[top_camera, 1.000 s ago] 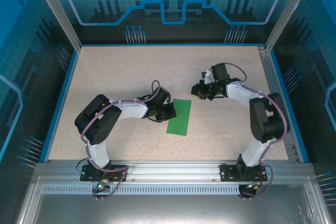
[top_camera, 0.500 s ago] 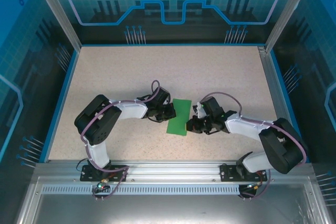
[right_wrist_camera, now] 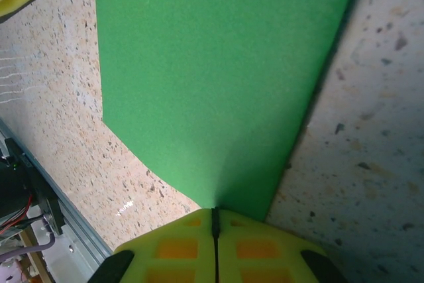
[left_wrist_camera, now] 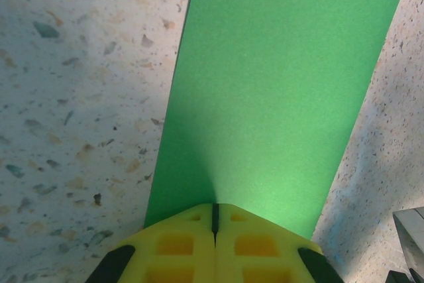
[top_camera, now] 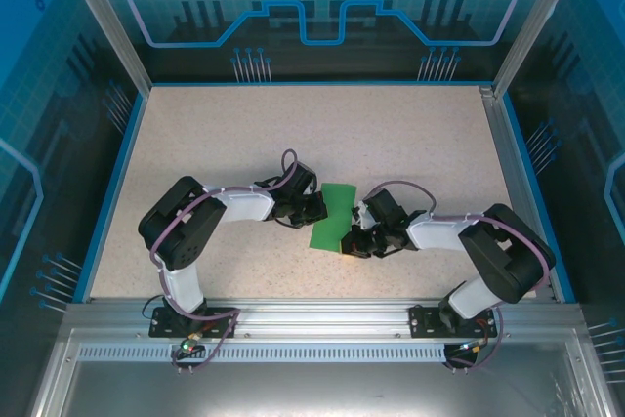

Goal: Fold a paper plane with a square sheet of paper (pick it up from the middle)
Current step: Fold the square sheet of paper in half at the center of the table.

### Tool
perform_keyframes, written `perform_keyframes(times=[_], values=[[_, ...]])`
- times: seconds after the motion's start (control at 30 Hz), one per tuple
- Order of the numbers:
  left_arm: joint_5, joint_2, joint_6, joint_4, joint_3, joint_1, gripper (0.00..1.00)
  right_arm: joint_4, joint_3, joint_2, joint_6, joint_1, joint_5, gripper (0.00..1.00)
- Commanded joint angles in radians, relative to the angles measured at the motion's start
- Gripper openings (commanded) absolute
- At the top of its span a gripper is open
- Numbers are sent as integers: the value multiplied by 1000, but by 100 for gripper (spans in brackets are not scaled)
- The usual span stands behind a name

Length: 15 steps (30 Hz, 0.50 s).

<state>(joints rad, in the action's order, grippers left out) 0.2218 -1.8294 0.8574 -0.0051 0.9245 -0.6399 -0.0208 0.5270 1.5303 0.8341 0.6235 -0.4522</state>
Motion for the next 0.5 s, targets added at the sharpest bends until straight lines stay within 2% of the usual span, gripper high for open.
perform_keyframes(times=[0.0,0.1,0.2,0.23,0.27,0.33,0.47], values=[[-33,-11,-31,-134,-44,-10,0,43,-26,-31,-12,6,19,7],[-21,0,-23,-116,-45,-9,0,80,-12,-120,-10,-21,58,8],[54,25,-17,-49,-42,-10,0,233,32,-165,15,-71,201,12],[56,41,-14,-52,-34,-9,0,253,44,-171,17,-89,233,15],[52,58,-14,-61,-30,-9,0,244,48,-174,19,-106,230,24],[21,108,-12,-86,-30,-10,6,193,54,-169,32,-135,184,36],[-13,227,-22,-93,-78,-3,14,172,116,-100,43,-152,139,38]])
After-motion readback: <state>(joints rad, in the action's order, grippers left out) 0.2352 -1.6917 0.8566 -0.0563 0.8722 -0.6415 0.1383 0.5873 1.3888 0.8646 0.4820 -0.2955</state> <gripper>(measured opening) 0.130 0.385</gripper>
